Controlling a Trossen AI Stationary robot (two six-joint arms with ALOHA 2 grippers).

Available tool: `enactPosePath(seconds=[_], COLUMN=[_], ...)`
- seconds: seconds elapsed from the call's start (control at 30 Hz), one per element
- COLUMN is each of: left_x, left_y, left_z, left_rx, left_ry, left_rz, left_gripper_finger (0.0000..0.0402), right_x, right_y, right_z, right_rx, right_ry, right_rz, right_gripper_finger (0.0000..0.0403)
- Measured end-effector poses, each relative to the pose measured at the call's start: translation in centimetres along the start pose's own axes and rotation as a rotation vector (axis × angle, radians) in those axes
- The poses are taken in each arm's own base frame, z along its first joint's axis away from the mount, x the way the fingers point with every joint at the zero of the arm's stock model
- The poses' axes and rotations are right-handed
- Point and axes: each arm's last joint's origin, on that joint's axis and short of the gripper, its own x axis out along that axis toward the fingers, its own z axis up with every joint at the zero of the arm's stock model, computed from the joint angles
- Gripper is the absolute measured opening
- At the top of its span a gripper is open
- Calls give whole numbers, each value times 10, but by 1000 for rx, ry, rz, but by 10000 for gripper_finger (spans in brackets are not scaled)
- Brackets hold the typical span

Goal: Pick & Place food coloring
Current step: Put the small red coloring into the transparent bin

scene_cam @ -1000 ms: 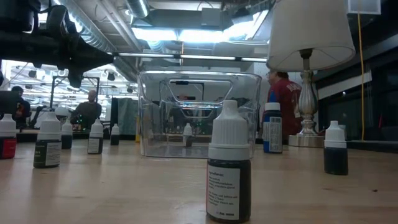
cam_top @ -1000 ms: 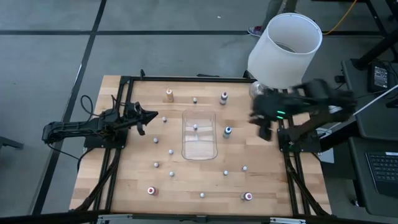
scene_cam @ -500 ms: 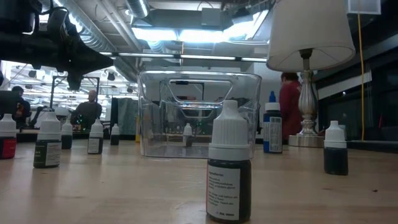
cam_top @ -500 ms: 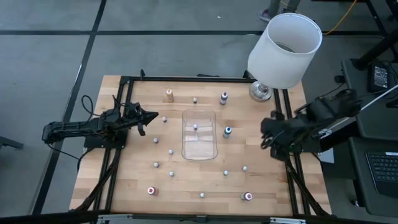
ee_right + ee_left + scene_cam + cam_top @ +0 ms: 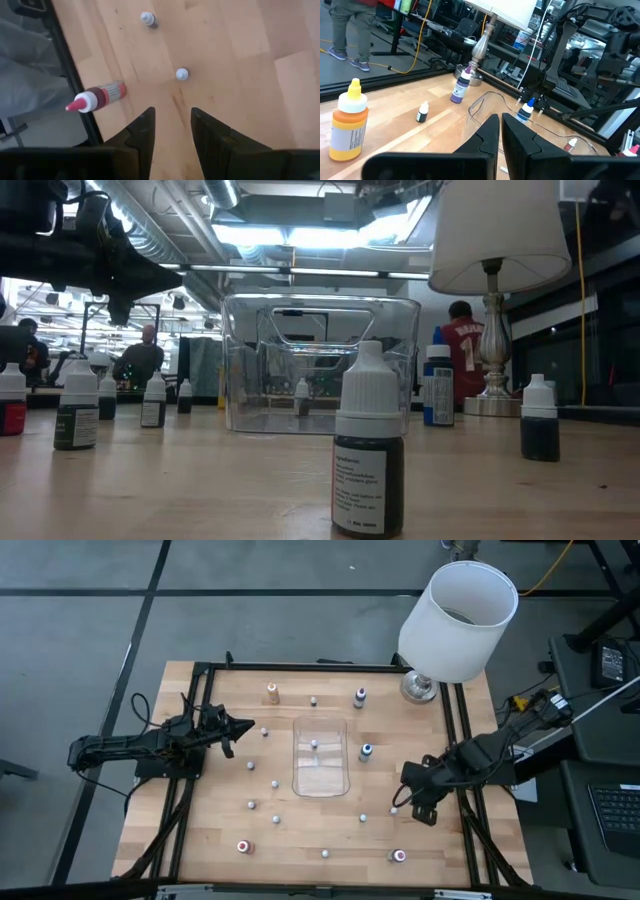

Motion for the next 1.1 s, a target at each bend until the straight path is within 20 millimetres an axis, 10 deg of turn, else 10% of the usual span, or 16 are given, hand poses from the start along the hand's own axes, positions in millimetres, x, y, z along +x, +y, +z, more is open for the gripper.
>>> enactPosePath(seconds=[0.53,1.1], left_x=[0,0], left_y=[1,0], left_z=[-2,-1], left_rx=[2,-20], left_ry=[18,16], left_rz=[9,2], left_gripper_finger=[18,18], right_x=[54,127], right_y=[6,11], right_z=[5,20], right_rx=[287,318], right_ry=[34,109], right_rz=[-128,-293], right_gripper_finger=[250,247])
